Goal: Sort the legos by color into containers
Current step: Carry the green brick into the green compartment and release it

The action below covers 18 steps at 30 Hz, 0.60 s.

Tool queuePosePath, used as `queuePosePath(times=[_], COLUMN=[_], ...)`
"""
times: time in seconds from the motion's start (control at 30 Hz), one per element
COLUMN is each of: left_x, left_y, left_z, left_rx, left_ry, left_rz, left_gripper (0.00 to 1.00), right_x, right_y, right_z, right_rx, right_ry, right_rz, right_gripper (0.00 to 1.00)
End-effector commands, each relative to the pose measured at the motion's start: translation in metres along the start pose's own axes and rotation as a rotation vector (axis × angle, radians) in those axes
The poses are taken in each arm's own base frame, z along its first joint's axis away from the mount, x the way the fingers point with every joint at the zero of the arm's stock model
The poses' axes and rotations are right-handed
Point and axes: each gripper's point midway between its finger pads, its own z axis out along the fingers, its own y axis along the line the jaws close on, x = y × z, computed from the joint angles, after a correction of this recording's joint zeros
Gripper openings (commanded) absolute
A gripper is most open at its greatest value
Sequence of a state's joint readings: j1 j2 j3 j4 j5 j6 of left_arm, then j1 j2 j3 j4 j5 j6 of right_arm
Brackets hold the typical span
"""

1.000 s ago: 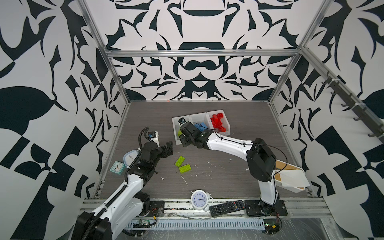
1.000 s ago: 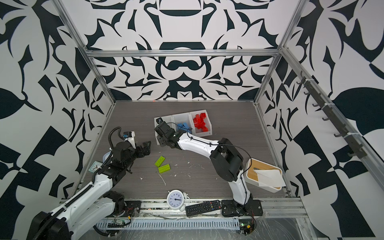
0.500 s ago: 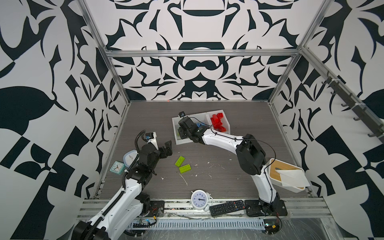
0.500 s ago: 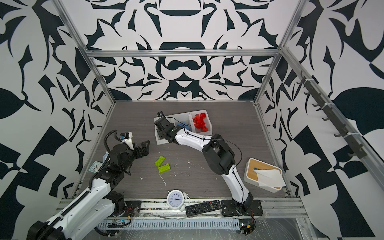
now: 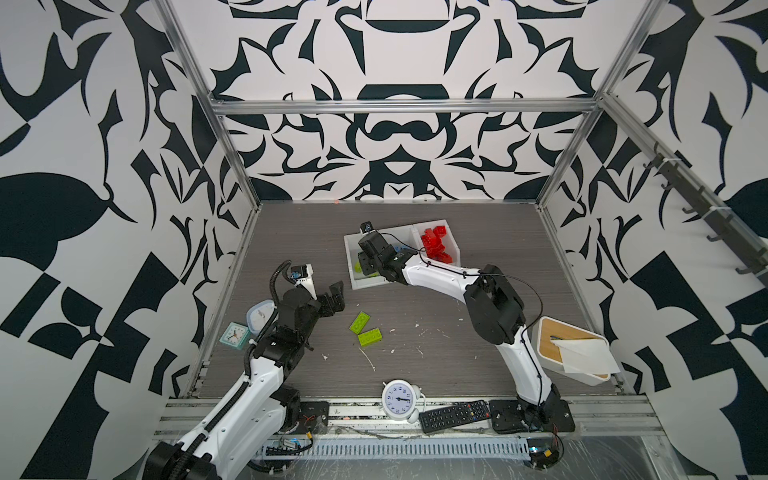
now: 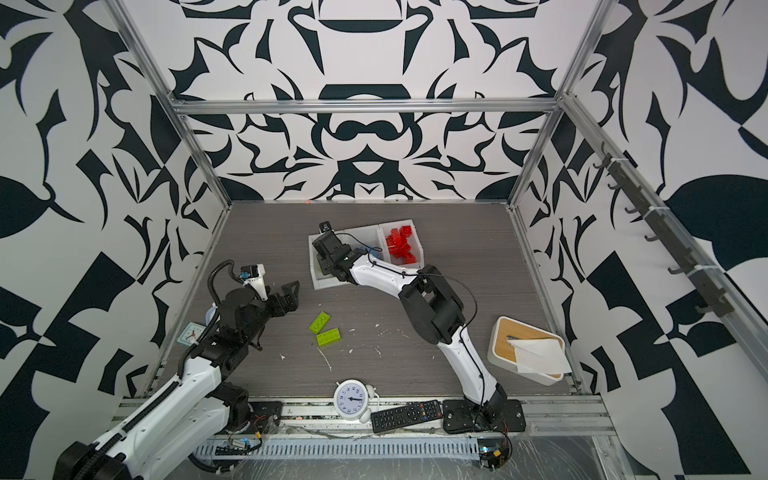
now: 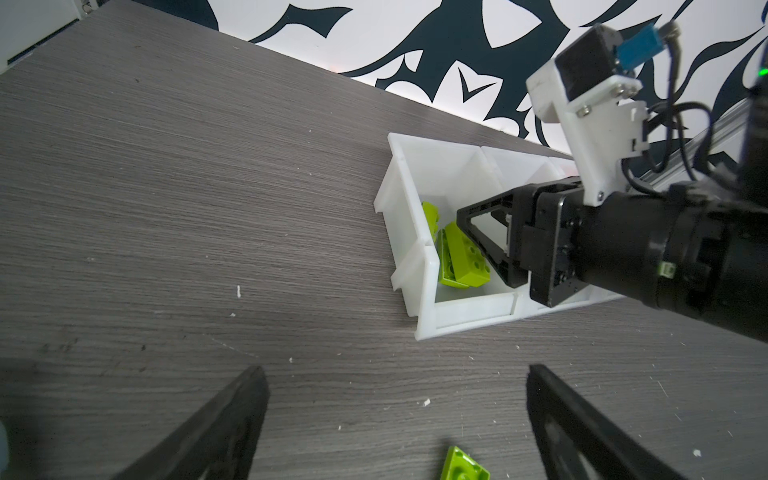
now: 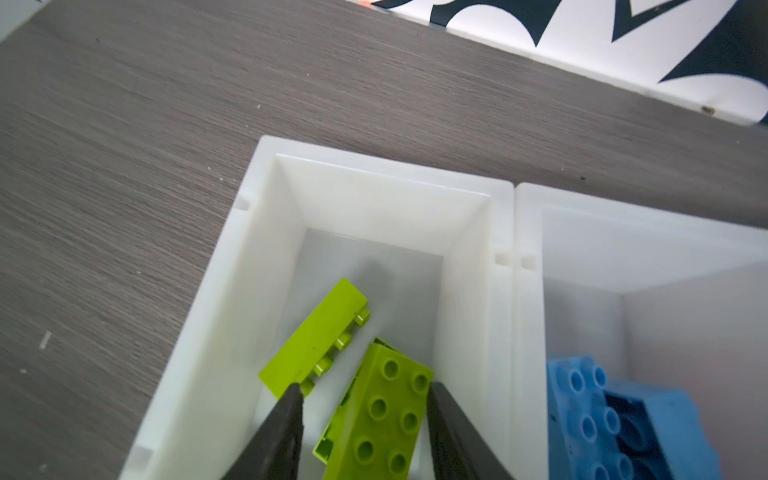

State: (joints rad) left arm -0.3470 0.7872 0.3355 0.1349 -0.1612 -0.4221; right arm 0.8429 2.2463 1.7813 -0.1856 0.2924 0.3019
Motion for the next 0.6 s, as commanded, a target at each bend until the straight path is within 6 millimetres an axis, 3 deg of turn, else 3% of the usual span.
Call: queuePosePath(times=[0.0, 0.1, 0.2, 0.3, 0.57], left_x=[-0.003, -0.003, -0.002, -0.002, -0.005], left_y=[0.002, 0.003, 0.003, 0.003, 0.014], left_z=[-0.001, -0.001, 0.0, 0.0, 0.0], left_rx=[-0.008, -0.01, -0.01, -0.015, -0.07], left_ry=[-0.019, -0.018, -0.014, -0.01, -0.006], left_rz=[-0.01, -0.011, -0.013, -0.012, -0.011], left_gripper=[1.0, 1.0, 1.0, 1.0, 1.0], right_x=[-0.026, -0.028, -0.032, -0.024, 0.042], right_y=[0.001, 0.006, 0.018, 0.032, 0.048], right_z=[-0.016, -0.027, -0.053, -0.08, -0.136], right_rx=[-0.013, -0.033, -0.057, -0.078, -0.091], right_ry=[-0.044, -0.043, -0.047, -0.021, 0.12], right_rz=[0.019, 0.011, -0.027, -0.068, -0.111], right_gripper=[0.63, 0.66, 0.7, 0.73, 0.8])
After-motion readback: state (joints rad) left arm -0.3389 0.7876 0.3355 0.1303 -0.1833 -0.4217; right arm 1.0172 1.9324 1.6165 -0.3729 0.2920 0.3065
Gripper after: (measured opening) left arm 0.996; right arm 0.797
